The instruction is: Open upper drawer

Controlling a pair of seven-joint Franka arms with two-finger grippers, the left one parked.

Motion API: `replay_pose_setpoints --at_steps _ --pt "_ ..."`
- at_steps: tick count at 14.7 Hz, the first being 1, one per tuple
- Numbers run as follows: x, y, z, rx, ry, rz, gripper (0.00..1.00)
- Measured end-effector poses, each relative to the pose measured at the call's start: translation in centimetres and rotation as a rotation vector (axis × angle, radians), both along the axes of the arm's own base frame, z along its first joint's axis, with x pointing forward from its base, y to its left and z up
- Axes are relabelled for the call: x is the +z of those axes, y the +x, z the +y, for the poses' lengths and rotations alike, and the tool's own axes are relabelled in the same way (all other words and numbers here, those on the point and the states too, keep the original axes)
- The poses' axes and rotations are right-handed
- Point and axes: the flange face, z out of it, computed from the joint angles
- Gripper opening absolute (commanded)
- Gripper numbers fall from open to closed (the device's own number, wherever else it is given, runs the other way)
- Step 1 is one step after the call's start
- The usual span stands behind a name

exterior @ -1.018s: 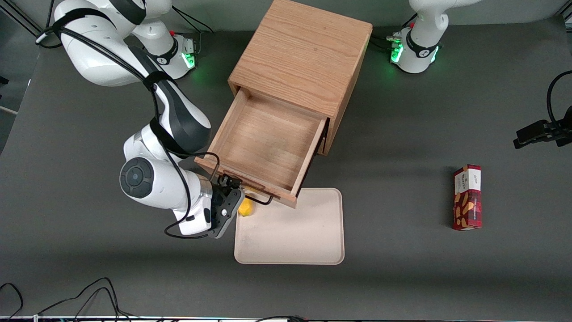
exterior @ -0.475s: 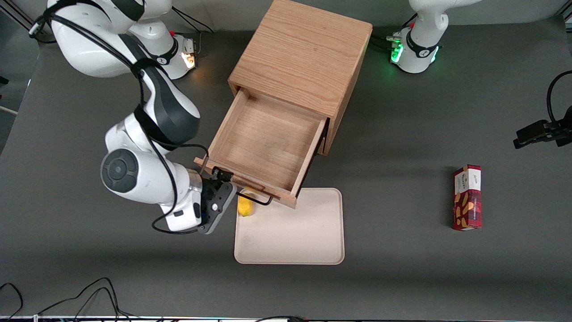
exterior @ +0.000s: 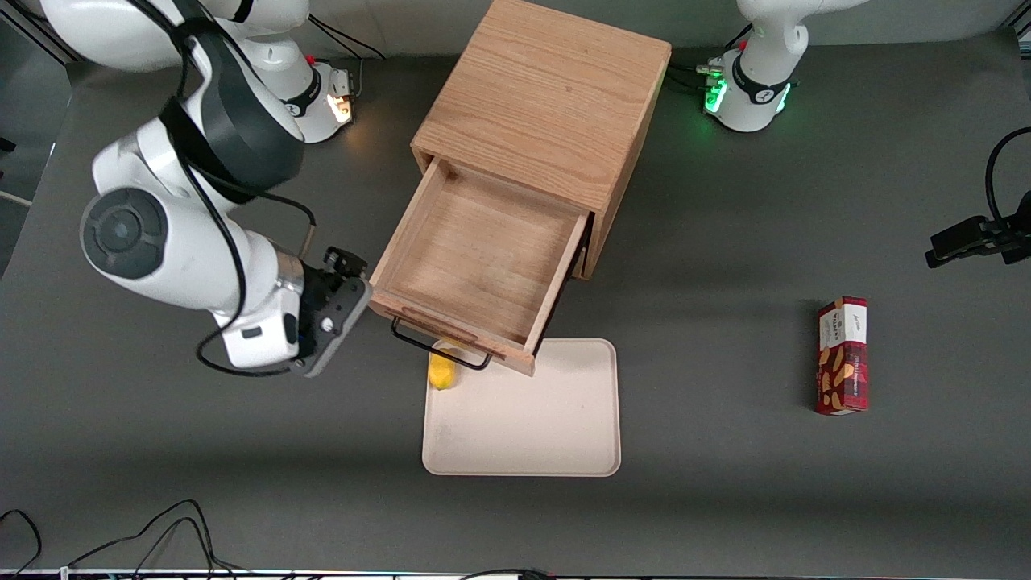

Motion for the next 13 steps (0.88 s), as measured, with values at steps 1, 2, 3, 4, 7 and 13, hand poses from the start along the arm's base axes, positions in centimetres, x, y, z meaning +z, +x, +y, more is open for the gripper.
replay_pose_setpoints --at_steps 1,2,3,4,7,13 --pt "0.7 -1.4 -0.7 -0.052 -0.032 0.007 1.0" --pt "1.5 -2.9 -1.2 -0.105 -0.064 0.008 1.0" --pt "2.3 -4.7 -1.6 -0.156 -0.098 0.005 1.0" --pt "3.1 -6.5 -2.3 -0.208 -0.131 -0.003 1.0" --pt "4.6 -10.3 -6.9 -0.405 -0.183 0.017 1.0" --pt "5.0 -9.9 -15.9 -0.785 -0.215 0.059 1.0"
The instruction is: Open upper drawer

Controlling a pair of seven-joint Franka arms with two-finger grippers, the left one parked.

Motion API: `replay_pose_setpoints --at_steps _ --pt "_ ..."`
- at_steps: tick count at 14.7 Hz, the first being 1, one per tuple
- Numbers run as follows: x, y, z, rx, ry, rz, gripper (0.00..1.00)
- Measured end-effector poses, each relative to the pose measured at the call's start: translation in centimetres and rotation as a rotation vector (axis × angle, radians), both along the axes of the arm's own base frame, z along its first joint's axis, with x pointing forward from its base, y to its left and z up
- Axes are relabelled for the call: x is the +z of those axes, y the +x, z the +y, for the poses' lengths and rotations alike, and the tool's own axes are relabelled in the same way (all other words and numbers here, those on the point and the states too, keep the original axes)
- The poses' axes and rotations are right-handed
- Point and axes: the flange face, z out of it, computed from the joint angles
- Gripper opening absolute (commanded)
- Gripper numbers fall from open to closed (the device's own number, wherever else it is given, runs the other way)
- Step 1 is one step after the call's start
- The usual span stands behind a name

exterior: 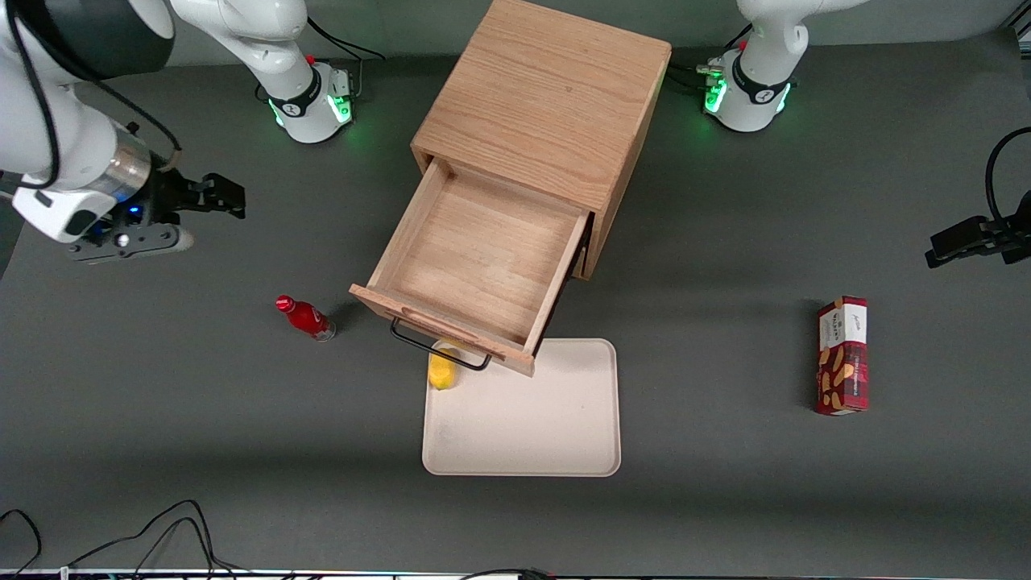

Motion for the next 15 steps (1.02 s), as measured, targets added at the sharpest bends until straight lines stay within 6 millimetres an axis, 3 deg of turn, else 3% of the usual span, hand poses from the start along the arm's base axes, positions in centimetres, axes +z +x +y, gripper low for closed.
replay_pose_setpoints --at_steps 7,15 --pt "3.9 -0.5 -2.5 -0.081 0.016 -0.087 1.0" --pt "4.7 -0.9 -3.6 -0.088 0.046 -0.094 1.0"
